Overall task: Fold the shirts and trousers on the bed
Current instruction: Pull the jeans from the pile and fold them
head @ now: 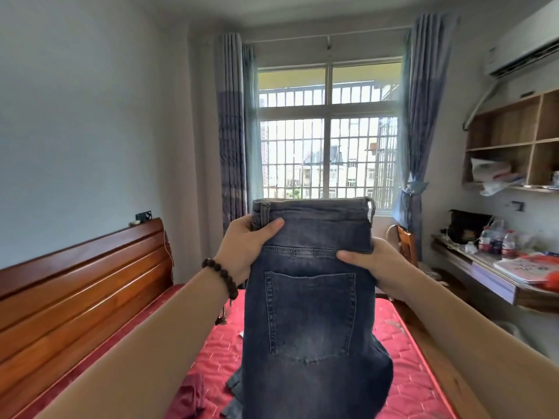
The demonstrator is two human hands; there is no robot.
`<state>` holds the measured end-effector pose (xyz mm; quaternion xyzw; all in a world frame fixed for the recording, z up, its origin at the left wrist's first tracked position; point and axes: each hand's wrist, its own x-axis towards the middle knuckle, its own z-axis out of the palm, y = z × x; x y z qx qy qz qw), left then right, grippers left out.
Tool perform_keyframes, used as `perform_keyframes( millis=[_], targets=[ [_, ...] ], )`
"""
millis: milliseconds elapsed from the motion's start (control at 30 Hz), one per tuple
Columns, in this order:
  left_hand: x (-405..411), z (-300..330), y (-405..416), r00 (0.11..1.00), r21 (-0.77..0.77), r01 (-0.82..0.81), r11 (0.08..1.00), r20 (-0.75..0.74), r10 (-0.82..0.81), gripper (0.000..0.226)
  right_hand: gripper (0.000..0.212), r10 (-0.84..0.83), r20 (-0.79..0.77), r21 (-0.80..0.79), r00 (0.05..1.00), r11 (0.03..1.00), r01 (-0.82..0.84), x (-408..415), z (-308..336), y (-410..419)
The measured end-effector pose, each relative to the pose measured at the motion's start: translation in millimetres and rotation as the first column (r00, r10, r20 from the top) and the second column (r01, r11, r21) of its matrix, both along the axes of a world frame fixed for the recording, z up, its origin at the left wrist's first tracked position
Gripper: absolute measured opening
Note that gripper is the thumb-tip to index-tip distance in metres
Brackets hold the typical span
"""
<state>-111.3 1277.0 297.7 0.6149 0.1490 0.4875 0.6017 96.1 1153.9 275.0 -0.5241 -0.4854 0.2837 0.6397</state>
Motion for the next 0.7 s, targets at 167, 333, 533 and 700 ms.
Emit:
perform_keyframes(
  millis=[167, 333, 533, 700],
  targets=[
    [-22.7, -3.1, -3.3, 0.991, -0.023, 0.122, 0.992, 0.049, -0.121, 0.031, 0.023, -0.038, -0.171, 0.155, 0.984, 0.986, 0.065, -16.0, 7.5, -5.0],
    [-29.5, -22.6, 0.7, 0.987, -0.132, 0.146, 0.980, -0.045, -0.153, 0.027, 0.038, 0.054, -0.275, 0.048, 0.960, 0.998, -0.043, -24.1, -9.8, -4.6],
    [-40.2, -36.8, 14.0, 0.975, -0.159, 0.221, 0.962, 0.031, -0.219, 0.042, 0.024, 0.076, -0.261, 0.164, 0.962, 0.986, -0.033, -29.0, -7.3, -4.2],
    [-37.6, -49.8, 27.8, 0.973, -0.306, 0.228, 0.924, 0.050, -0.224, 0.050, 0.041, 0.011, -0.233, 0.043, 0.972, 0.999, -0.001, -24.9, -19.2, 9.4]
  ],
)
